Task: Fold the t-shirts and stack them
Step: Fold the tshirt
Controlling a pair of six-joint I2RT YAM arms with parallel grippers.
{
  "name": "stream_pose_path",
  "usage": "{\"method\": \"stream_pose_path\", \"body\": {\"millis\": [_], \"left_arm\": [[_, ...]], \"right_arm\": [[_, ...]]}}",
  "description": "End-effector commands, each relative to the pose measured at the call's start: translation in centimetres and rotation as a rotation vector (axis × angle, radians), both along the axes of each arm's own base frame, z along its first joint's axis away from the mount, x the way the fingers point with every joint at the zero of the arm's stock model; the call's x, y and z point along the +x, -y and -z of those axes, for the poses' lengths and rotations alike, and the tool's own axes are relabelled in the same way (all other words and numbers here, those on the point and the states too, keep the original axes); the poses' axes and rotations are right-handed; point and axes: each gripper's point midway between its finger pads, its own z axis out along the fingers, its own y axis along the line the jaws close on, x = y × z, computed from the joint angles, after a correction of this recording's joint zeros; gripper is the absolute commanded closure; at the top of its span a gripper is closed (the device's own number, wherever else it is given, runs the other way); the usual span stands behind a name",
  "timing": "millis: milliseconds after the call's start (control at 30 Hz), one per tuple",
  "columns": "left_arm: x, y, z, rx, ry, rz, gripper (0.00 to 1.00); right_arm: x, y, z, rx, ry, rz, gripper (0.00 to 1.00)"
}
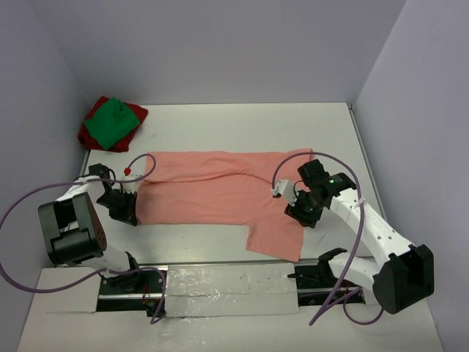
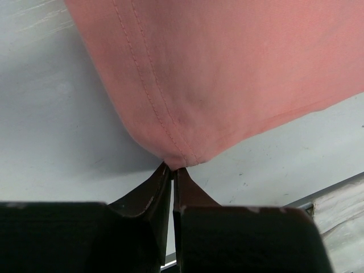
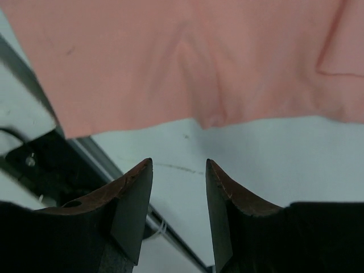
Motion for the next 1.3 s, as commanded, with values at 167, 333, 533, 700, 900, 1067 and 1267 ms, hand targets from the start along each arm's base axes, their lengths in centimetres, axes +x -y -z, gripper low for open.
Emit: {"method": "stream_pose_path", "body": {"millis": [167, 333, 533, 700, 900, 1067, 1267], "left_arm": [[1.2, 0.0, 0.3, -0.014, 0.041, -0.003, 0.88], [1.5, 0.0, -0.2, -0.018, 0.056, -0.008, 0.88], [1.6, -0.2, -0.3, -0.009, 0.057, -0.007, 0.89], [1.9, -0.2, -0.2, -0.013, 0.06, -0.006, 0.89], [2.2, -0.4, 0.2, -0.012, 0.044, -0.01, 0.89], [2.4, -0.6, 0.0, -0.004, 0.043, -0.019, 0.89], [2.5, -0.9, -0.2, 0.005, 0.047, -0.029, 0.89]], "right_arm": [[-5.2, 0.9, 1.4, -0.056, -0.211, -0.136, 0.46], [-5.5, -0.8, 2.5, -0.054, -0.235, -0.149, 0.4], [-6.6, -1.0, 3.7, -0.149, -0.316, -0.239, 0.24], [-6.8, -1.9, 4.4, -0.181, -0.348, -0.321, 0.24], [-8.3, -3.8, 4.6, -0.178, -0.481, -0.422, 0.24], [-8.1, -4.1, 5.7, -0.208, -0.486, -0.478, 0.23], [-6.5, -5.8, 6.4, -0.139, -0.278, -0.547, 0.23]]}}
